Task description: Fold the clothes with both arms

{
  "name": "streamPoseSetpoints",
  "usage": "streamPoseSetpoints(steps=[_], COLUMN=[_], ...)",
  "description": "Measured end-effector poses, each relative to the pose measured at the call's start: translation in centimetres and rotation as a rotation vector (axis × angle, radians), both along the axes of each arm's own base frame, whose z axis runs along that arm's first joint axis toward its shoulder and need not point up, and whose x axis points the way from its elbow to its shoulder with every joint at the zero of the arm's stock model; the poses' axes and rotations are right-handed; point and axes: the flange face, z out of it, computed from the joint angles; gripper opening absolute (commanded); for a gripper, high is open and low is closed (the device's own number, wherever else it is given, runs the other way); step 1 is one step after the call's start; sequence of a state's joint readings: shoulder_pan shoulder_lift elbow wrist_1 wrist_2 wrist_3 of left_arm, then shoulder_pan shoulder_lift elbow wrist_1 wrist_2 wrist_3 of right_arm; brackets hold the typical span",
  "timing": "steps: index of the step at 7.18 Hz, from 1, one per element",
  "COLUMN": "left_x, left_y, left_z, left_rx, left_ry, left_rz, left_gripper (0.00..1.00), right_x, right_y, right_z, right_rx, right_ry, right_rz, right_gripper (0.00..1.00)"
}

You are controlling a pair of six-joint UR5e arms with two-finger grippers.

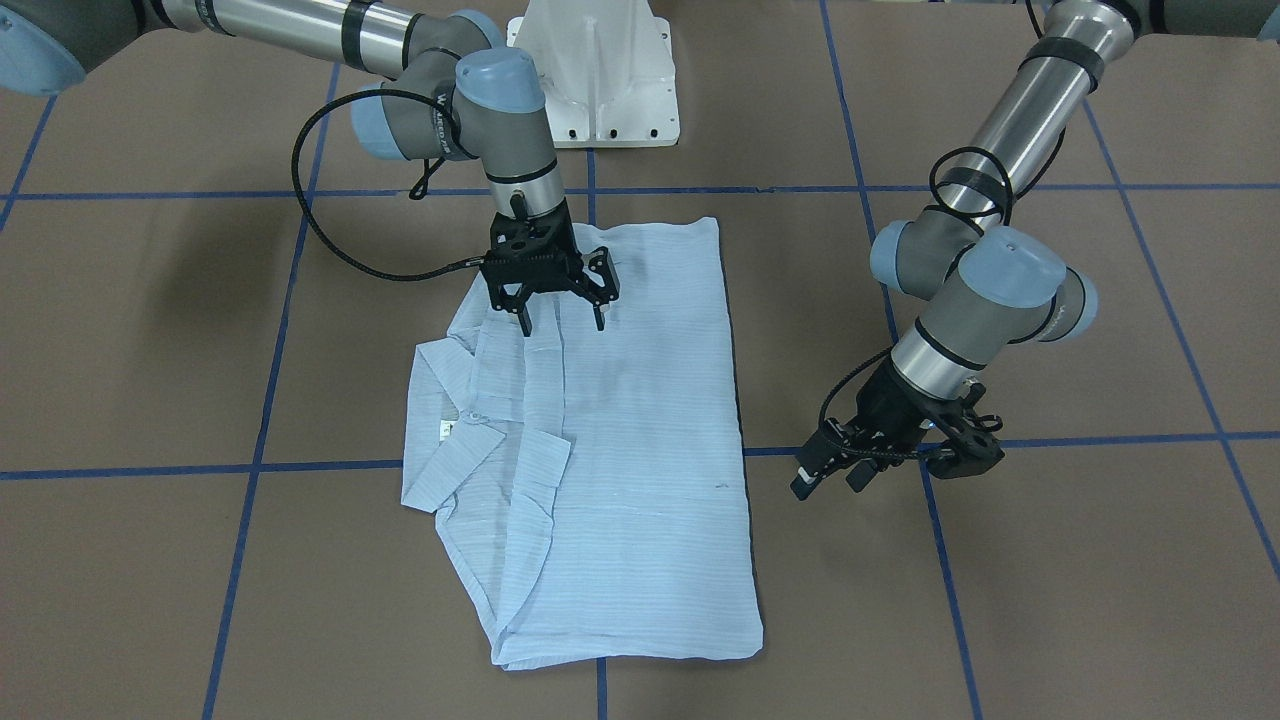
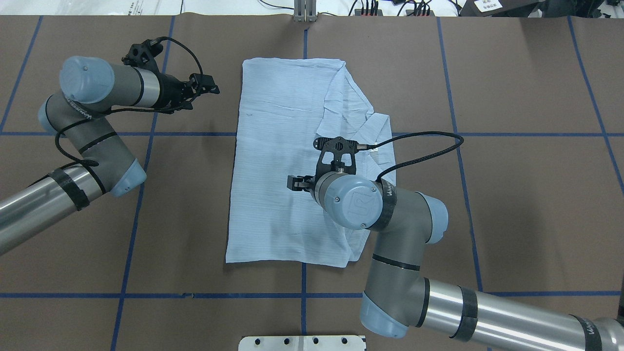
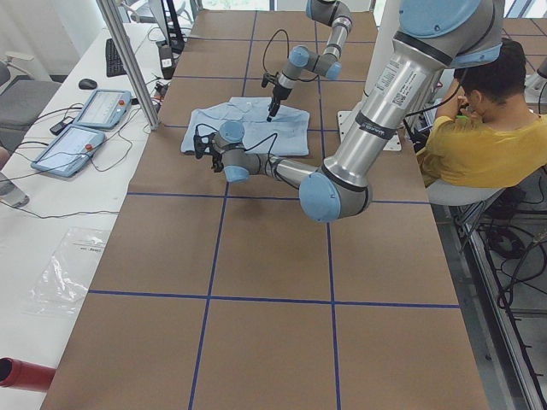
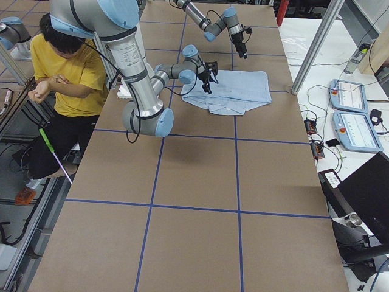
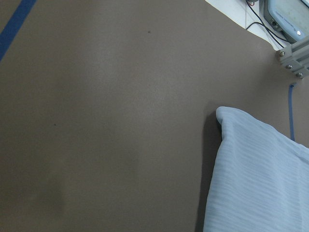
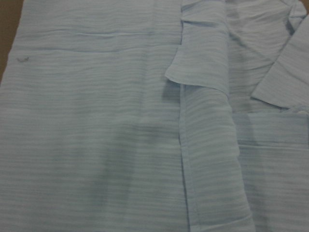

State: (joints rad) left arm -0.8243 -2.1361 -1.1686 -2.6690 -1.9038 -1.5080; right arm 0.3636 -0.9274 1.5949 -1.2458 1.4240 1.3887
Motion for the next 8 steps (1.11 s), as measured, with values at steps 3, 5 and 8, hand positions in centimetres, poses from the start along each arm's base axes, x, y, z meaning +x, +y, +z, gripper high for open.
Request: streamPoseSetpoints(steps=[3, 5, 8], left_x=[-0.1, -0.2, -0.2], left_y=[0.1, 0.1, 0.2], left_z=[0.1, 0.1, 0.2], left_rx=[-0.001, -0.001, -0.001], left_ry=[0.001, 0.001, 0.002], left_rz=[0.003, 0.003, 0.003], left_gripper=[1.0, 1.0, 1.0], right_x=[-0.8, -1.5, -1.4], right_y=[0.3, 1.3, 2.3], right_z=[-1.1, 0.2, 1.8], right_rx=[0.07, 0.106, 0.091], right_ry=[0.21, 0.348, 0.45], right_rz=[-0.106, -0.198, -0.256], right_gripper=[0.97, 0.97, 0.96])
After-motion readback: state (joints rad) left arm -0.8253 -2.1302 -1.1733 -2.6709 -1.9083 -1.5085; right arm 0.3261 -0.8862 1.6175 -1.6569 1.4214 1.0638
